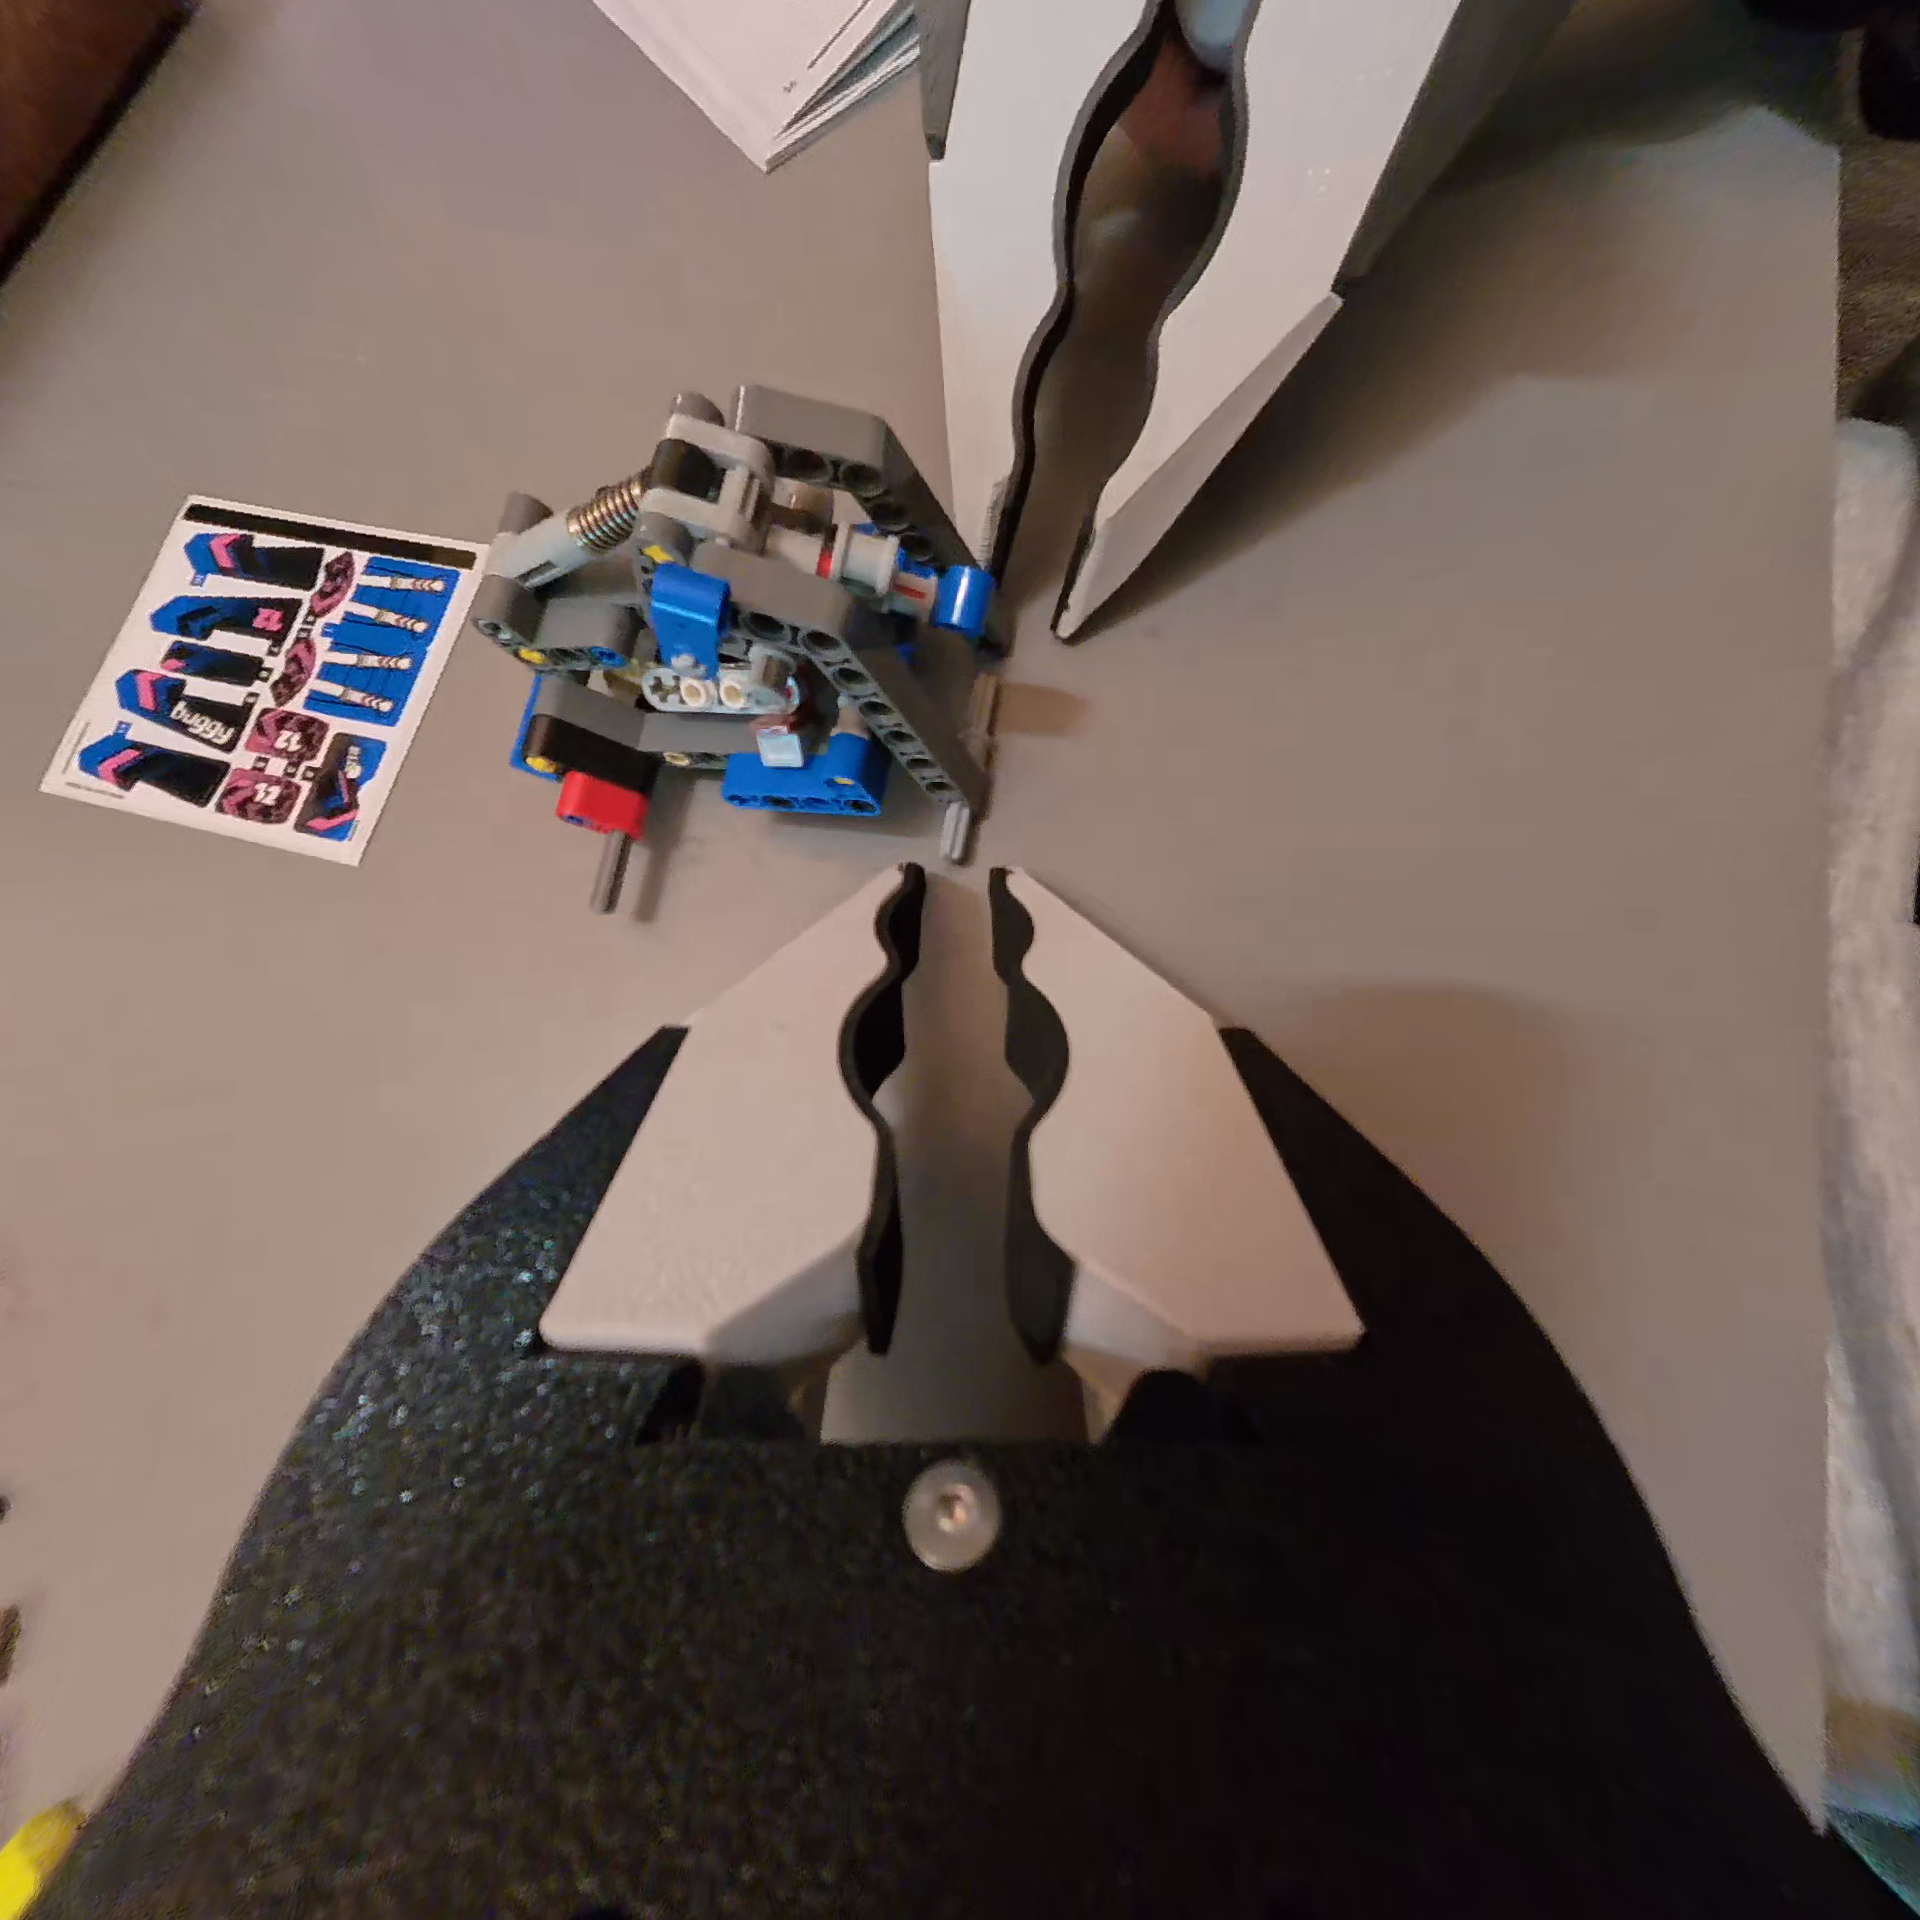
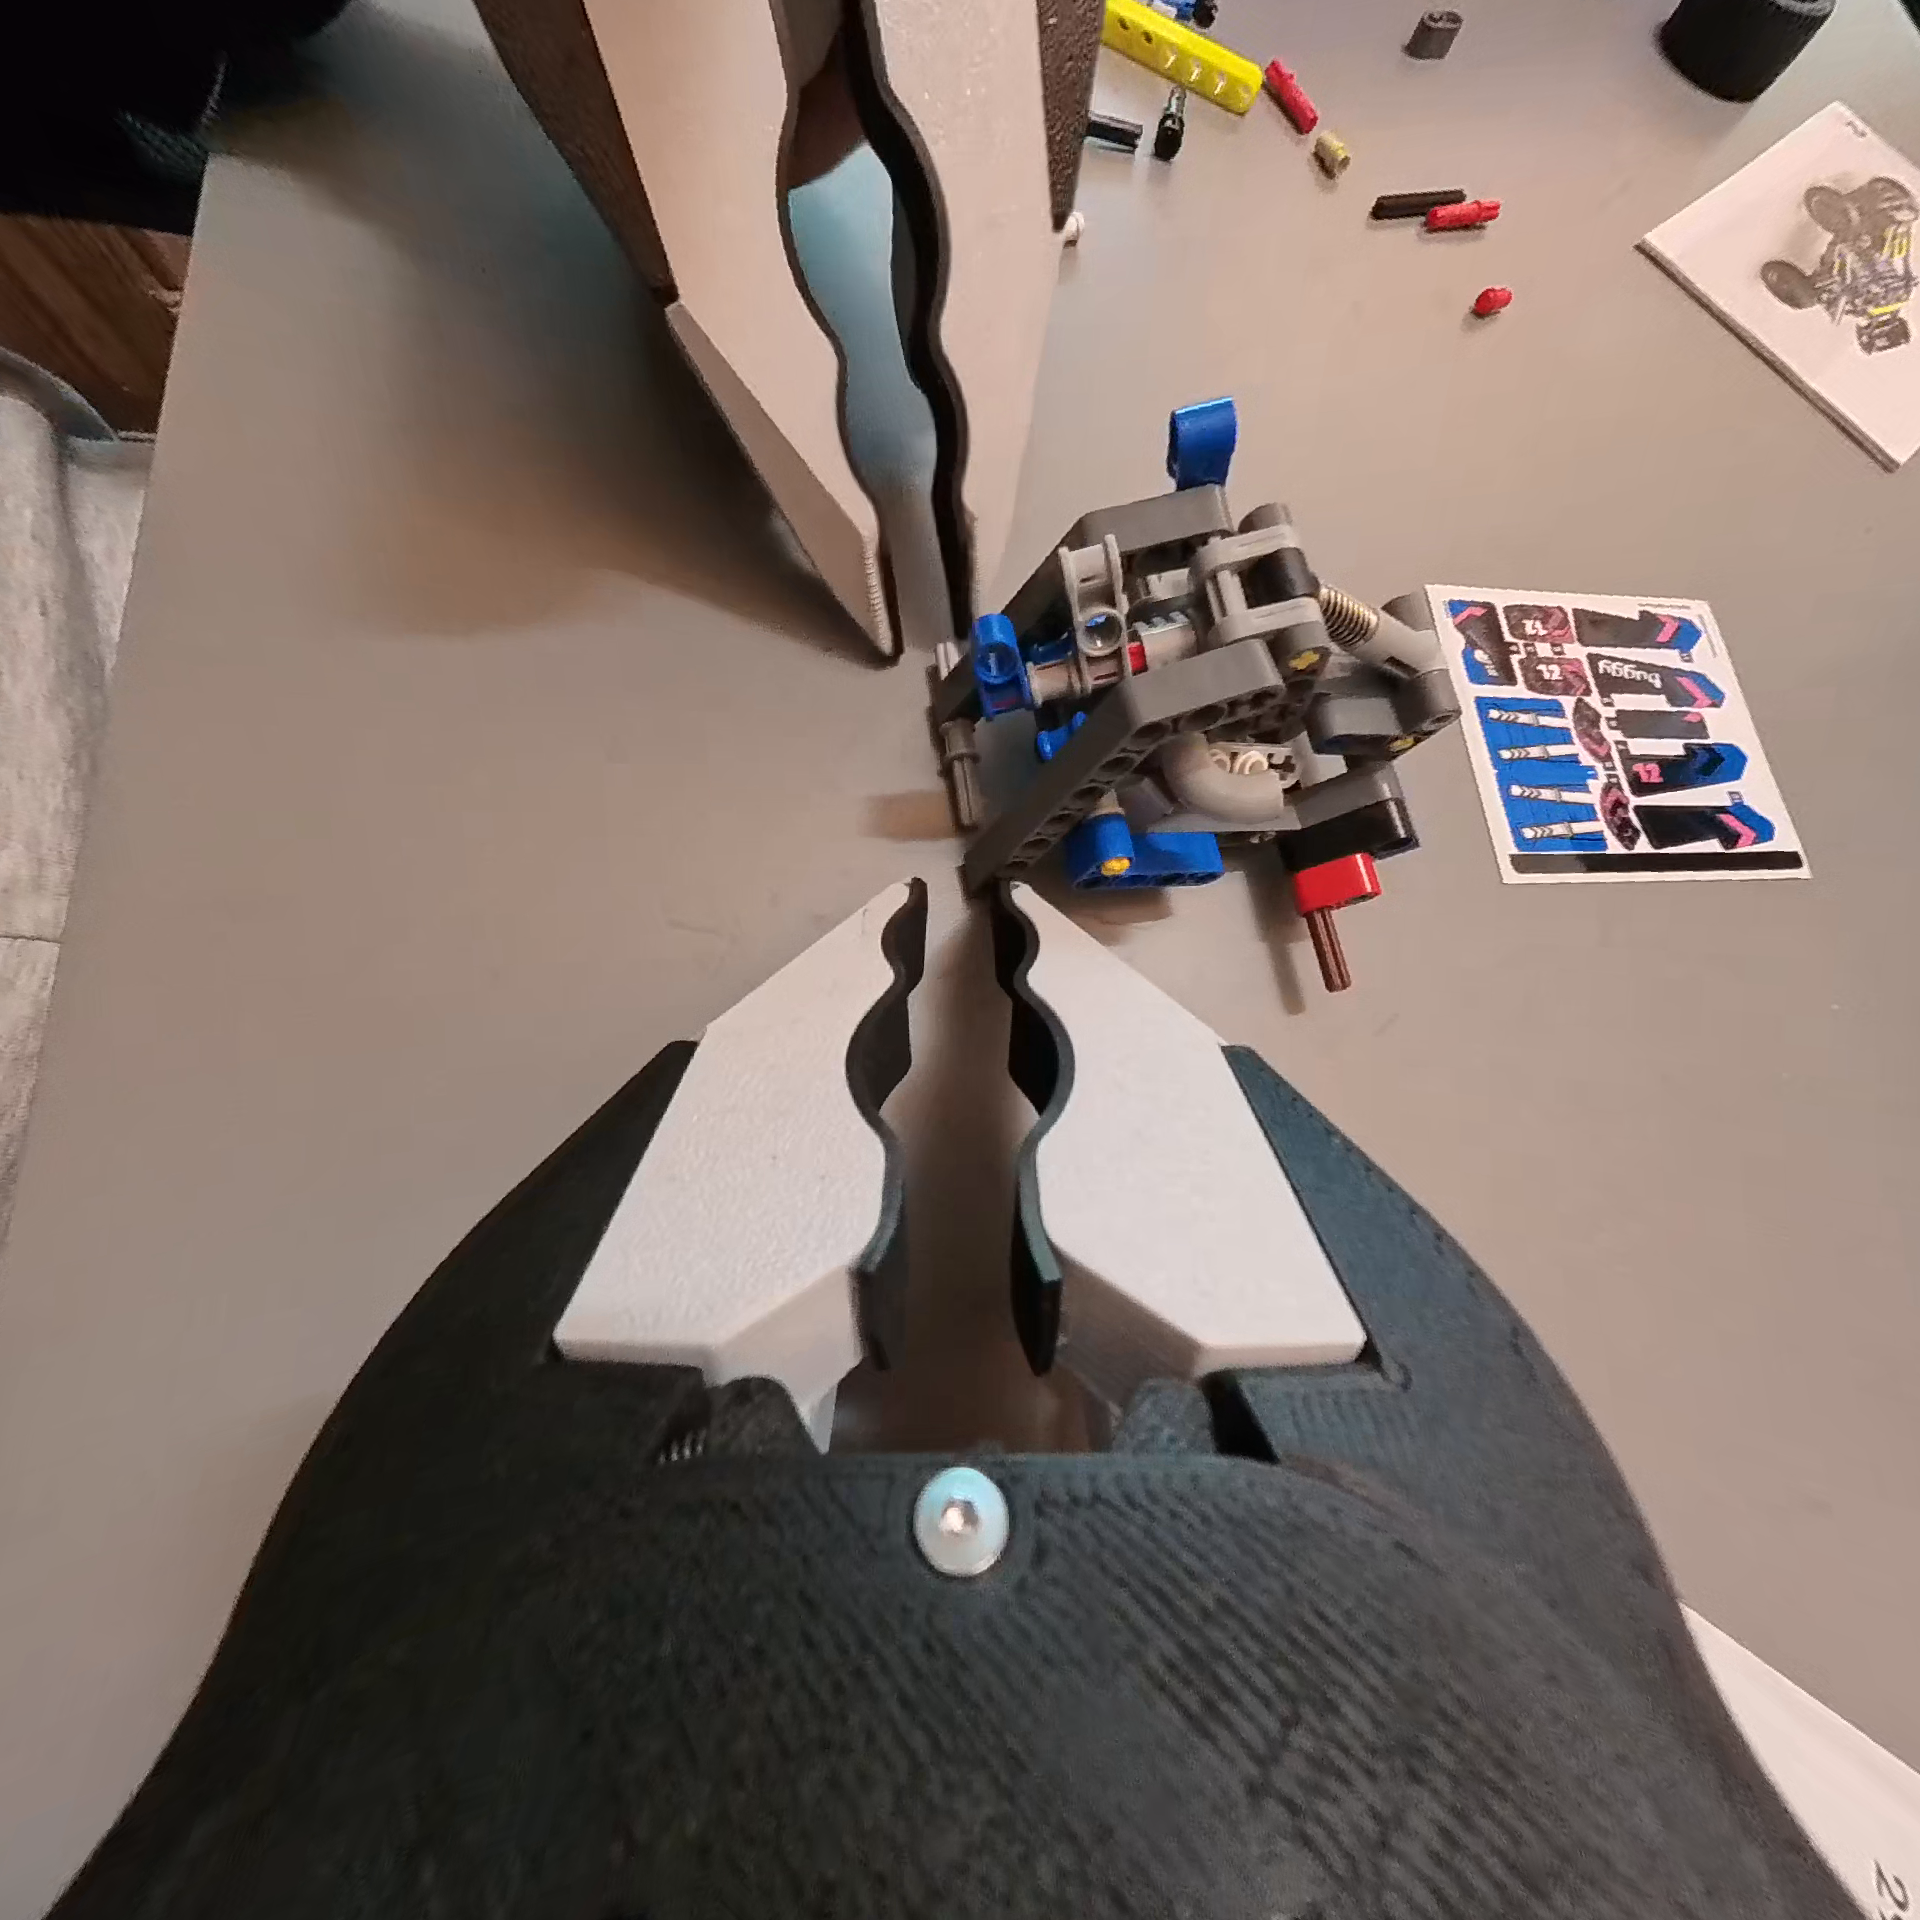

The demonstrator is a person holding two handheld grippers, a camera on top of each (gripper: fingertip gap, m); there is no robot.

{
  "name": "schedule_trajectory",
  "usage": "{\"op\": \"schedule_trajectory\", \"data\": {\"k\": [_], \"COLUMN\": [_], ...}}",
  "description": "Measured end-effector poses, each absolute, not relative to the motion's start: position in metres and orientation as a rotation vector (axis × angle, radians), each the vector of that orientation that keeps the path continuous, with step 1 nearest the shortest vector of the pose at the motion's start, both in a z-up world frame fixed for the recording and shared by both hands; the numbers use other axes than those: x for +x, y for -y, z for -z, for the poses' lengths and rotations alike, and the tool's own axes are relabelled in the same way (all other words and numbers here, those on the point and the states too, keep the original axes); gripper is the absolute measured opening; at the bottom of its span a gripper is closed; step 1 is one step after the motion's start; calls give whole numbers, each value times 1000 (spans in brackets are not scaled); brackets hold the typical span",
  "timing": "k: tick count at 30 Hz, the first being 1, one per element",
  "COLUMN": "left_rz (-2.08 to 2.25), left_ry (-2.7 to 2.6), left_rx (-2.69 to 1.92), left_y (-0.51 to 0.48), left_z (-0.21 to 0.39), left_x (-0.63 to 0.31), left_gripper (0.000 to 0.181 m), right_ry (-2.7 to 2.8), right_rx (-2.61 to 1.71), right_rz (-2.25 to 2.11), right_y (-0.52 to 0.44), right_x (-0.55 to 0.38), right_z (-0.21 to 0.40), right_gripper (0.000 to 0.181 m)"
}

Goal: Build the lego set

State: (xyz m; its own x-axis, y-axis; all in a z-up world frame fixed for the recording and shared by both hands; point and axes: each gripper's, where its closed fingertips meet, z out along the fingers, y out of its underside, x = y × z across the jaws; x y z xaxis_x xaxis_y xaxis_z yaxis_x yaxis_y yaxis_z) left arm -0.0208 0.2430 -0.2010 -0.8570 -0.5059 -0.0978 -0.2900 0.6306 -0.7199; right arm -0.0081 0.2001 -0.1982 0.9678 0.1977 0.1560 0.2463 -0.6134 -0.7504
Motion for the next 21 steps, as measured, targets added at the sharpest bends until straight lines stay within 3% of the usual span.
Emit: {"op": "schedule_trajectory", "data": {"k": [4,6,21], "left_rz": [1099,1096,1102], "left_ry": [-2569,-2566,-2557], "left_rx": [-671,-684,-758], "left_y": [-237,-235,-232], "left_z": [202,202,202], "left_x": [-19,-17,-14], "left_gripper": [6,2,2], "right_ry": [274,264,165], "right_rx": [-2251,-2263,-2275], "right_rz": [123,105,166], "right_y": [-201,-202,-206], "right_x": [-2,-4,8], "right_z": [198,200,200], "right_gripper": [9,0,1]}}
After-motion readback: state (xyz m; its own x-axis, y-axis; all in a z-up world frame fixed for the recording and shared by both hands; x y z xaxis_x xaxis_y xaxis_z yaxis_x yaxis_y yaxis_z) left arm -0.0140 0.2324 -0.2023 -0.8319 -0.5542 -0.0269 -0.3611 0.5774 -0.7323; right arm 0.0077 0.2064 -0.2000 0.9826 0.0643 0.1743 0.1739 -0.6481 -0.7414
